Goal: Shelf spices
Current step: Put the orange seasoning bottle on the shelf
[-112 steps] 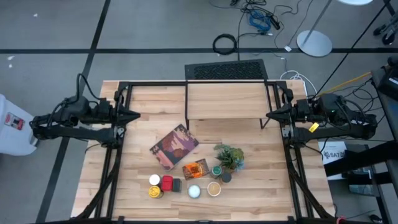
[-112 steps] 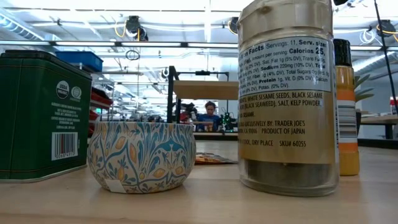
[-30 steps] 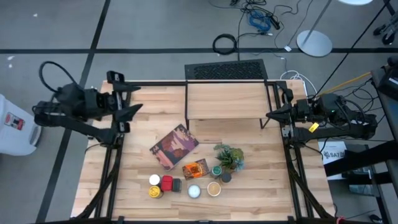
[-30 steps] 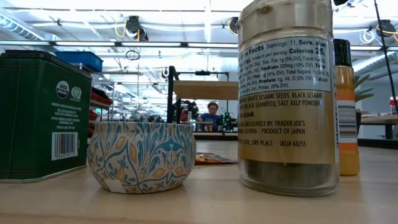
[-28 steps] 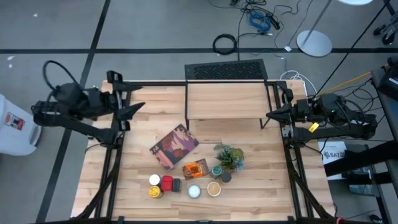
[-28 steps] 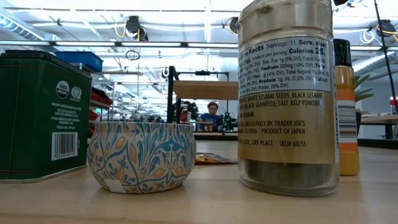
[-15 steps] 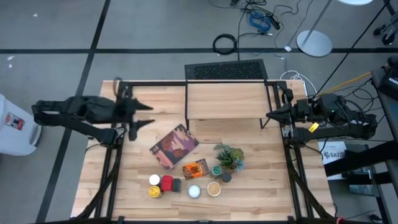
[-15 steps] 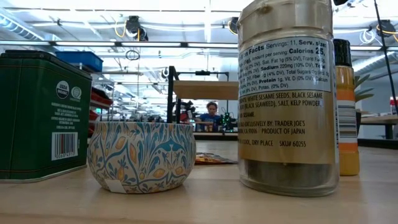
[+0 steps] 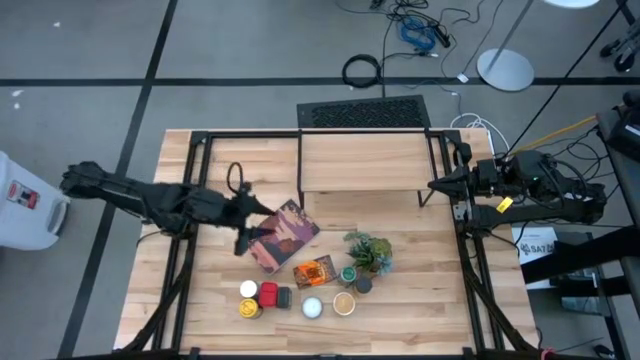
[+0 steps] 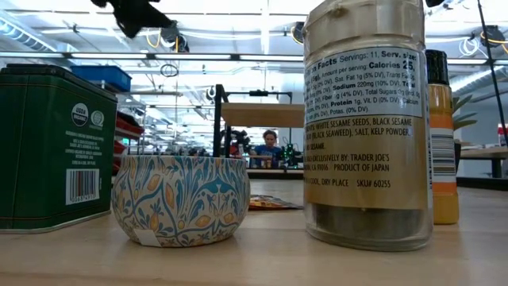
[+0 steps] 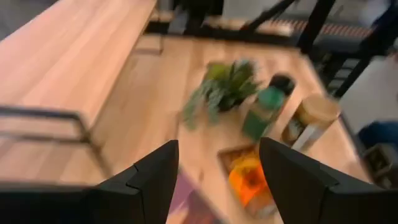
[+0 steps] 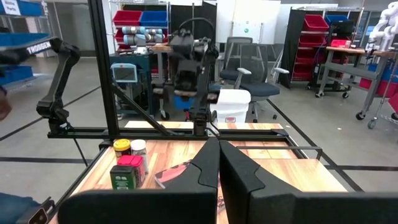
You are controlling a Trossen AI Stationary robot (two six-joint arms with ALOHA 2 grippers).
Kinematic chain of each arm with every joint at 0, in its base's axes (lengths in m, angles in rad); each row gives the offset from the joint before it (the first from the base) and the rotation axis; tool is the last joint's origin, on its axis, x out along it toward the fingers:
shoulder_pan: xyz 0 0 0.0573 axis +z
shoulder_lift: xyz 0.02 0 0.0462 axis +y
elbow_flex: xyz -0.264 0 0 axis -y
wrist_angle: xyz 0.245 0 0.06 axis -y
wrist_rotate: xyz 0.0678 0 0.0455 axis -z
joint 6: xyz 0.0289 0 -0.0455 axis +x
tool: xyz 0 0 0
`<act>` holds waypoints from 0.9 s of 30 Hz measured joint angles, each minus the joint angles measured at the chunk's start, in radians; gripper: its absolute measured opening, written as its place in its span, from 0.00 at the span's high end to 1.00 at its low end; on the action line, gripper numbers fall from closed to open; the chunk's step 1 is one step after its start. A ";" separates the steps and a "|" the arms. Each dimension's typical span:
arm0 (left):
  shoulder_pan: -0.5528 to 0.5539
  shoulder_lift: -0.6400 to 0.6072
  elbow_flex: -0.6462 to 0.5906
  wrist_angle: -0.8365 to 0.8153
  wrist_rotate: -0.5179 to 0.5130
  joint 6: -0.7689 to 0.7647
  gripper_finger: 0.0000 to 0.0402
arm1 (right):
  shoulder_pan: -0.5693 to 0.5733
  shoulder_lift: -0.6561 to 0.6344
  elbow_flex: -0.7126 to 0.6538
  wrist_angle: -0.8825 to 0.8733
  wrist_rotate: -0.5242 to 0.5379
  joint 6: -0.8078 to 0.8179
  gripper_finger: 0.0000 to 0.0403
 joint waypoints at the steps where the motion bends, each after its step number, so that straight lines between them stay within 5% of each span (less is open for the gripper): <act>1: -0.005 0.012 -0.035 0.087 0.001 0.000 0.42 | 0.000 0.000 0.000 0.000 0.000 0.000 1.00; 7: -0.026 0.129 -0.177 0.568 0.008 0.001 0.42 | 0.000 0.000 0.000 0.000 0.000 0.000 1.00; 17: -0.030 0.334 -0.188 1.180 0.088 0.151 0.42 | 0.000 0.000 0.000 0.000 0.000 0.000 1.00; 27: -0.030 0.265 -0.174 1.359 0.110 0.400 0.42 | 0.000 0.000 0.000 0.000 0.000 0.000 1.00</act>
